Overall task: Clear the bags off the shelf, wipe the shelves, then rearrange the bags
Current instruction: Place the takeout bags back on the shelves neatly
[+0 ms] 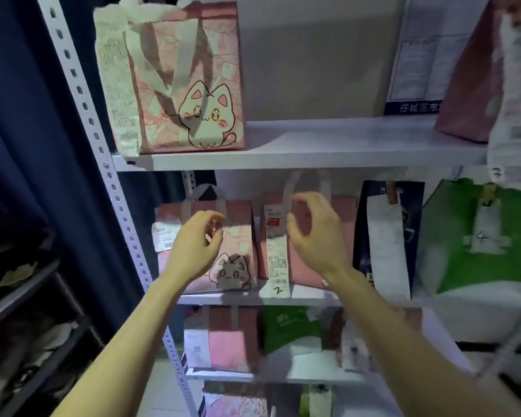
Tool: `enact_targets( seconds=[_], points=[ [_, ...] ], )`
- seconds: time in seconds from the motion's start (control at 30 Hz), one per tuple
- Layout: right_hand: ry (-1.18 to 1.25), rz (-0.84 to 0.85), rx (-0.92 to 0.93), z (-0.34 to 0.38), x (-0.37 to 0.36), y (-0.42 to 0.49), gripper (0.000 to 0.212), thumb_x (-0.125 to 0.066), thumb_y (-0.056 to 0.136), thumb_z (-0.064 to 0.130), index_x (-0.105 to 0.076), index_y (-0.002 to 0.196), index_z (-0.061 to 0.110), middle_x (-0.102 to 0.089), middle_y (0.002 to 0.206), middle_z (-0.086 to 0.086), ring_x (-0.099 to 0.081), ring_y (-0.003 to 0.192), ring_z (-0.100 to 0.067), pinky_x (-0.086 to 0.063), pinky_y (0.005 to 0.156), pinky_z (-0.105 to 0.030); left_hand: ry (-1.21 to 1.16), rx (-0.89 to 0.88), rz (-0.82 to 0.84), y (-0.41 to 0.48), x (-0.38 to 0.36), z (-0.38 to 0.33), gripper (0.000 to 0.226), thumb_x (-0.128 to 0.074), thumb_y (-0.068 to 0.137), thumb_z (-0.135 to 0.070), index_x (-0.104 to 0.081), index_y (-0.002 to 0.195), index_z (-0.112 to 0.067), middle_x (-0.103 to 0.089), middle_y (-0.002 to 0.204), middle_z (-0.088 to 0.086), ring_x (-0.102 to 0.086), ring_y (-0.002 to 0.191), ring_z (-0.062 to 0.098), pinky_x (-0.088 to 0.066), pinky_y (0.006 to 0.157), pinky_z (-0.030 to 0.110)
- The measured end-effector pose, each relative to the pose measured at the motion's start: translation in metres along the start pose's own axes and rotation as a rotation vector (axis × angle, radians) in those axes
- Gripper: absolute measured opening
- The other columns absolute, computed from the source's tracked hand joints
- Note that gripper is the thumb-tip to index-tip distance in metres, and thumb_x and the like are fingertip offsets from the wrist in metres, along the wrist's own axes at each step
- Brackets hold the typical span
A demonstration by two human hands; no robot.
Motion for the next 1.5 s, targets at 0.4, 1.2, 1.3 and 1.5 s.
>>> enact_targets(
  seconds=[0.4, 1.2, 1.3, 1.5],
  points=[
    [-0.338, 0.523, -0.476, -0.149, 0.017, -0.126, 0.042, -0.066, 0.099, 0.034, -0.064, 0.138, 0.018, -0.064, 0.128, -0.002, -0.066, 0.111, -0.023, -0.055, 0.097, -0.037, -0.022, 0.032, 0.560, -0.062, -0.164, -0.025, 0.044, -0.063, 0.105, -0.023, -0.058, 0.148, -0.015, -0.067, 0.144, 0.005, -0.074, 0.107, 0.019, -0.059, 0.098, 0.043],
    [-0.353, 0.217, -0.574, -0.203, -0.001, -0.108, 0.016, -0.052, 0.106, 0.020, -0.060, 0.099, 0.009, -0.066, 0.080, -0.010, -0.065, 0.072, -0.033, -0.054, 0.065, -0.038, -0.109, 0.351, 0.346, -0.036, -0.186, 0.038, 0.049, -0.077, 0.095, -0.028, -0.055, 0.139, -0.020, -0.074, 0.117, -0.002, -0.071, 0.104, 0.023, -0.056, 0.084, 0.038],
    [-0.307, 0.234, -0.577, -0.198, 0.003, -0.120, 0.007, -0.051, 0.106, 0.017, -0.052, 0.102, 0.011, -0.065, 0.081, -0.006, -0.063, 0.068, -0.027, -0.053, 0.062, -0.037, -0.076, 0.287, 0.290, -0.054, -0.179, 0.028, 0.027, -0.071, 0.100, -0.032, -0.054, 0.119, -0.025, -0.067, 0.094, -0.010, -0.064, 0.079, 0.015, -0.046, 0.065, 0.035],
    [-0.159, 0.190, -0.500, -0.163, 0.023, -0.156, 0.063, -0.054, 0.103, 0.017, -0.020, 0.154, 0.031, -0.064, 0.083, 0.008, -0.063, 0.064, -0.011, -0.048, 0.050, -0.028, -0.265, 0.284, 0.116, -0.100, -0.138, -0.006, 0.060, -0.070, 0.103, -0.020, -0.041, 0.153, -0.038, -0.069, 0.135, -0.013, -0.070, 0.105, 0.007, -0.059, 0.084, 0.031]
  ],
)
Point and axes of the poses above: each hand's wrist, its own y-axis towards the middle knuckle, its own x-axis out of the back of the hand, z = x × y, the point moved 5 cm from there along y, towards the middle knuckle
